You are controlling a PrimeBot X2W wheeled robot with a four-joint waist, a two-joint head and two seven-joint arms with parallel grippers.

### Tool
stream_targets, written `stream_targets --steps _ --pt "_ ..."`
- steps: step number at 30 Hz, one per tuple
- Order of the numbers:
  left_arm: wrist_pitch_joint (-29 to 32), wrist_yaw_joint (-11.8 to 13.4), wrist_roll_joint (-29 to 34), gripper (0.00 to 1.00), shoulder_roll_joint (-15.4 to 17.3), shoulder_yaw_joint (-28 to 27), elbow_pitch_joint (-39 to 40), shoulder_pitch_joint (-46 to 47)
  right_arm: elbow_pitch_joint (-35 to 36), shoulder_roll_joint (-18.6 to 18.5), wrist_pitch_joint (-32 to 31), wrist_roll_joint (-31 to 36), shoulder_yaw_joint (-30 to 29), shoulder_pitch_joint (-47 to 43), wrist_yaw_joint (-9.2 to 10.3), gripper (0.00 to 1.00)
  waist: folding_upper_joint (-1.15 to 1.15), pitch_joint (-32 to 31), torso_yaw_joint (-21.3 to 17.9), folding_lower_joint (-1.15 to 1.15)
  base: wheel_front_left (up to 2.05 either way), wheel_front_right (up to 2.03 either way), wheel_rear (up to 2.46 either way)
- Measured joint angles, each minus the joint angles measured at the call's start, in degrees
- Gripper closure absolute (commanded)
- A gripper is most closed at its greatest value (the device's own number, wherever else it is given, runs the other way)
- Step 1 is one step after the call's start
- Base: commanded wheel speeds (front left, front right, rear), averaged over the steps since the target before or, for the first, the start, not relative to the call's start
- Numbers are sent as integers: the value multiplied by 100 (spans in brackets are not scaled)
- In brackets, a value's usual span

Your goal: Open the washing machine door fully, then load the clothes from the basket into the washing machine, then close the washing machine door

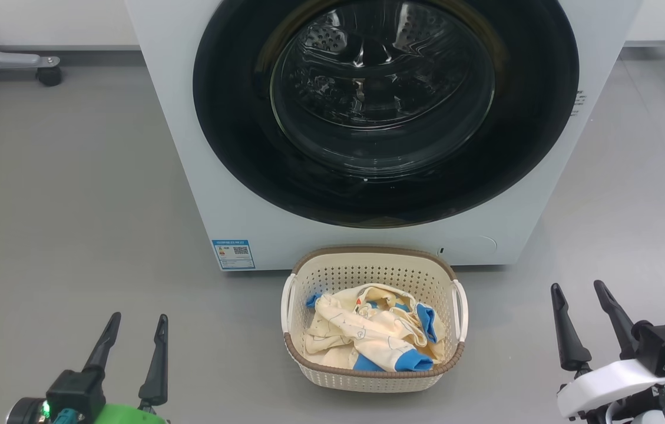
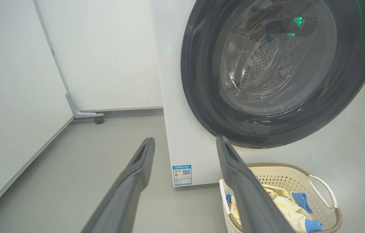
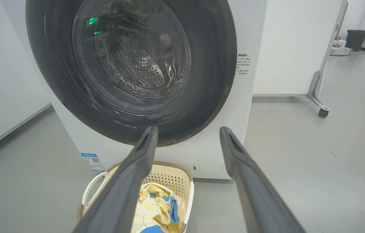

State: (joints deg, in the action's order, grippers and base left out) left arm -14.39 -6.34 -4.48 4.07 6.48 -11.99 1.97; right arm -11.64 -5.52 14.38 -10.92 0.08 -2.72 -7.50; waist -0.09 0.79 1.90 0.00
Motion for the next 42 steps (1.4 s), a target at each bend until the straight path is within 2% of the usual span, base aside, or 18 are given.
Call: stream_targets --steps 42 --pt "-1 -4 -56 0 -105 -286 229 0 -32 78 0 44 5 -46 0 0 0 7 -13 0 6 6 -11"
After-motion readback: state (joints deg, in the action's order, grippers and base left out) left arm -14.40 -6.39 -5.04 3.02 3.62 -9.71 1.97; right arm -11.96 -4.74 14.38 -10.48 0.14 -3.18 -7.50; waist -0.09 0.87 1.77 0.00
